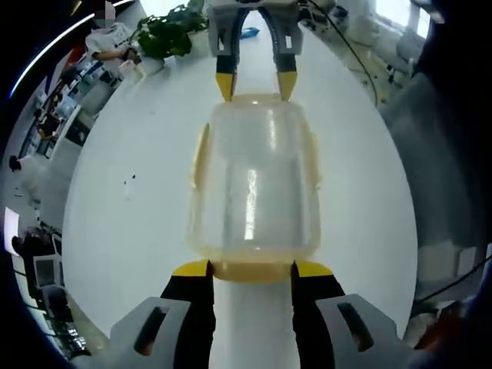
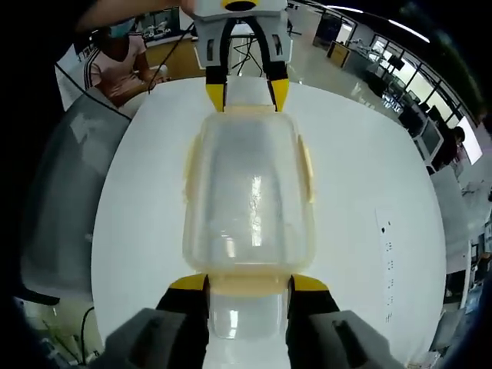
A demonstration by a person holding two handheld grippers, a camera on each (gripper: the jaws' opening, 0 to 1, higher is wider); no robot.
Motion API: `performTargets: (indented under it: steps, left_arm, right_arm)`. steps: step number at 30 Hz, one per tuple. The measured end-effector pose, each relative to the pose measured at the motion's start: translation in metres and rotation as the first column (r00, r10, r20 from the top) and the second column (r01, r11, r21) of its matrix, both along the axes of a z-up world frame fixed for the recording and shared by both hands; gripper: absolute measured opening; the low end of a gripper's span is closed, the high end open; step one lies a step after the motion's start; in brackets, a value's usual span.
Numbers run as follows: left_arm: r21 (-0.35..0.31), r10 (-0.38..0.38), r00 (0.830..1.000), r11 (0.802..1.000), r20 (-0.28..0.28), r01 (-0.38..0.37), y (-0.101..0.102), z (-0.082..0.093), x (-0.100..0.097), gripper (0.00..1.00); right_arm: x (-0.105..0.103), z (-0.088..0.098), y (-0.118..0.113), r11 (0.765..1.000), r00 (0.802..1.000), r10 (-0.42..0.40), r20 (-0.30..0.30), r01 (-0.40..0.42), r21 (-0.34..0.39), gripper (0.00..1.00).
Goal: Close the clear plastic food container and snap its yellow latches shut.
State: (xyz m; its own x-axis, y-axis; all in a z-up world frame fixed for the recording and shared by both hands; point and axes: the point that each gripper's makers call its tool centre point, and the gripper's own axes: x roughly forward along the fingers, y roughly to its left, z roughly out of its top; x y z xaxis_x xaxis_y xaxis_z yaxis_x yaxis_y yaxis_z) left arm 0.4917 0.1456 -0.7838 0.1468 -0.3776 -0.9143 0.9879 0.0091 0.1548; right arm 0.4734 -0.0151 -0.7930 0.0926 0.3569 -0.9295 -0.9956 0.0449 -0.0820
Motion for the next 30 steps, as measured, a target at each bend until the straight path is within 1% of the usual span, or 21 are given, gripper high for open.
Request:
performTargets:
  steps: [5, 10, 12, 20, 30]
  left_arm:
    - [-0.014, -0.004, 1.000, 1.000, -0.004, 0.004, -0.013, 0.001, -0.003, 0.35]
    - [-0.013, -0.005, 1.000, 1.000, 0.001, 0.005, -0.023, 0.001, -0.003, 0.35]
    - [-0.017, -0.001, 1.000, 1.000, 0.003, 0.001, -0.027, 0.002, -0.003, 0.35]
    - [-0.017, 0.000, 1.000, 1.000, 0.005, 0.000, -0.042, 0.003, -0.002, 0.35]
    - [-0.019, 0.007, 1.000, 1.000, -0.003, -0.007, -0.059, -0.002, -0.003, 0.35]
  right_arm:
    - [-0.001, -0.002, -0.013, 1.000, 1.000, -0.004, -0.009, 0.004, -0.001, 0.36]
    - [-0.002, -0.002, -0.022, 1.000, 1.000, -0.007, -0.004, 0.007, 0.003, 0.36]
    - [0.000, -0.001, -0.027, 1.000, 1.000, 0.001, 0.008, -0.001, 0.001, 0.36]
    - [0.001, -0.002, -0.041, 1.000, 1.000, -0.001, 0.006, 0.001, 0.007, 0.36]
    - [0.001, -0.006, -0.058, 1.000, 1.000, 0.002, -0.004, -0.002, 0.003, 0.36]
